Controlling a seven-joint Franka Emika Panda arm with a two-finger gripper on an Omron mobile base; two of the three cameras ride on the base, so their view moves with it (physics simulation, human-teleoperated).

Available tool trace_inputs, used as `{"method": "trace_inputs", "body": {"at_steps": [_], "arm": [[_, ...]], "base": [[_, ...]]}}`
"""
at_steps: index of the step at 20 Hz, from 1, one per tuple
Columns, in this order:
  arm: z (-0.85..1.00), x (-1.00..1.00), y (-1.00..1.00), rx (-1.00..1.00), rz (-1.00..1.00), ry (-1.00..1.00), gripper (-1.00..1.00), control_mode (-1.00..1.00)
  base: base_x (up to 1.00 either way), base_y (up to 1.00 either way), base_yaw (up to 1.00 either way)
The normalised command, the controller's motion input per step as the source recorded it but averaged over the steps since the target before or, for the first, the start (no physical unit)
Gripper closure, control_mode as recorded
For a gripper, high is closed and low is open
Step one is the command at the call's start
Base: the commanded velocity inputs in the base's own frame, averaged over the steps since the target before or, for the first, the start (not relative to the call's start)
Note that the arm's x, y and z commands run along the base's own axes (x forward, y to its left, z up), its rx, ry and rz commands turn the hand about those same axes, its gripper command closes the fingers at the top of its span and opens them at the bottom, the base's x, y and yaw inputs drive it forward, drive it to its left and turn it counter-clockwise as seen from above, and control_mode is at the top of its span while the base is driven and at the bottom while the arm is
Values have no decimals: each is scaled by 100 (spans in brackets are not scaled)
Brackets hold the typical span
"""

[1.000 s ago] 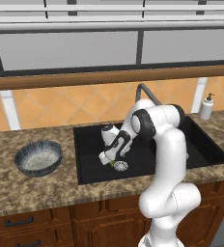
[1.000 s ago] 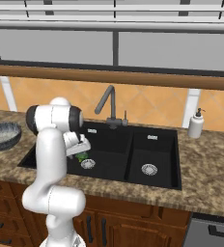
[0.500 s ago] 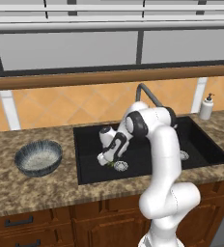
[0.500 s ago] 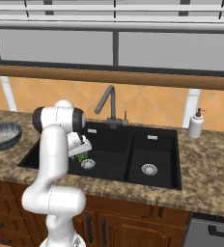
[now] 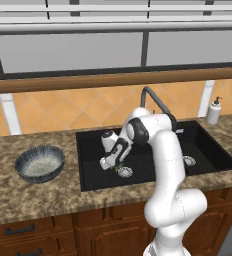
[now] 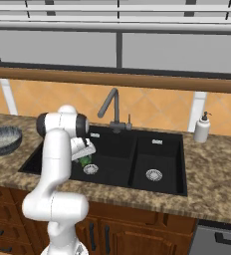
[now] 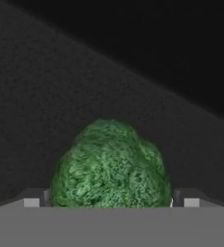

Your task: Pick the broccoli from the sink and place it in the bowl. Then pick the bowl and place it in the microwave. Then close the microwave door and press the start button.

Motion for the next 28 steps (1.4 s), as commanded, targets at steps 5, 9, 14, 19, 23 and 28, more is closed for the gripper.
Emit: {"method": "trace_inputs", "body": {"at_steps": [5,9,14,19,23,28], "arm": [[-35,4,0,0,4,0,-100,-100],[-34,0,-12,0,1,0,-100,-100],[-14,0,-21,0,0,-1,-100,-100],[-5,-17,-29,0,0,-3,-100,-100],[0,-21,-21,0,0,-2,-100,-100],[-4,-23,-22,0,0,-1,-100,-100]], "base": [[0,0,0],[0,0,0],[0,0,0],[0,0,0],[0,0,0],[0,0,0]]}}
